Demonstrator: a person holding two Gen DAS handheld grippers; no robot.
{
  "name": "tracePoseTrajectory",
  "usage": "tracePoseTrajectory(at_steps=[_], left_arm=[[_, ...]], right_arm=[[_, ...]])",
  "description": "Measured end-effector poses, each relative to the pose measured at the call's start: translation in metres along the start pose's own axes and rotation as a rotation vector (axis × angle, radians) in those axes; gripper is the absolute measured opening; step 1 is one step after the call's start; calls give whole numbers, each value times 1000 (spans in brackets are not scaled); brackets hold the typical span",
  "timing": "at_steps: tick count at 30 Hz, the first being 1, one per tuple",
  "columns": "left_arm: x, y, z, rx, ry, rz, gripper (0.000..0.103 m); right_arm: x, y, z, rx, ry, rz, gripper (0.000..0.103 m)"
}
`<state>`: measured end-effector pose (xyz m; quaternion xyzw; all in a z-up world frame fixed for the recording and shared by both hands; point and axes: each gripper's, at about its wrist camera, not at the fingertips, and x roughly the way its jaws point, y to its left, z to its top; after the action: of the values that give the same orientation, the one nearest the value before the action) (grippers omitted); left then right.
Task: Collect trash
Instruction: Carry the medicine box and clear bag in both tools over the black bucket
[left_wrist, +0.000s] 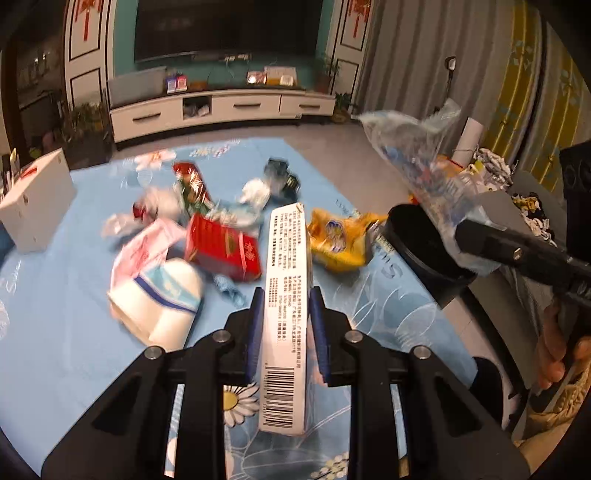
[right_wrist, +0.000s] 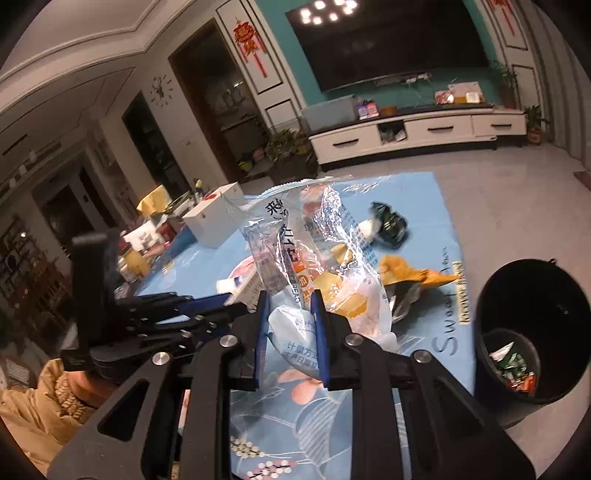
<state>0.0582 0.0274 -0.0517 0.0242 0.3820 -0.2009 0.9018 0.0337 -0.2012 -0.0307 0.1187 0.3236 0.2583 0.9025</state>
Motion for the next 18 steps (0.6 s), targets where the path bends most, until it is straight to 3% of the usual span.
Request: tracePoseTrajectory(at_steps=[6, 18], left_arm=[[-7, -25, 19, 55, -43, 8, 25], [8, -77, 45, 143, -62, -64, 26]], right_arm=[[-15, -17, -3, 15, -38, -65, 23], [-41, -63, -14, 111, -90, -160, 23]])
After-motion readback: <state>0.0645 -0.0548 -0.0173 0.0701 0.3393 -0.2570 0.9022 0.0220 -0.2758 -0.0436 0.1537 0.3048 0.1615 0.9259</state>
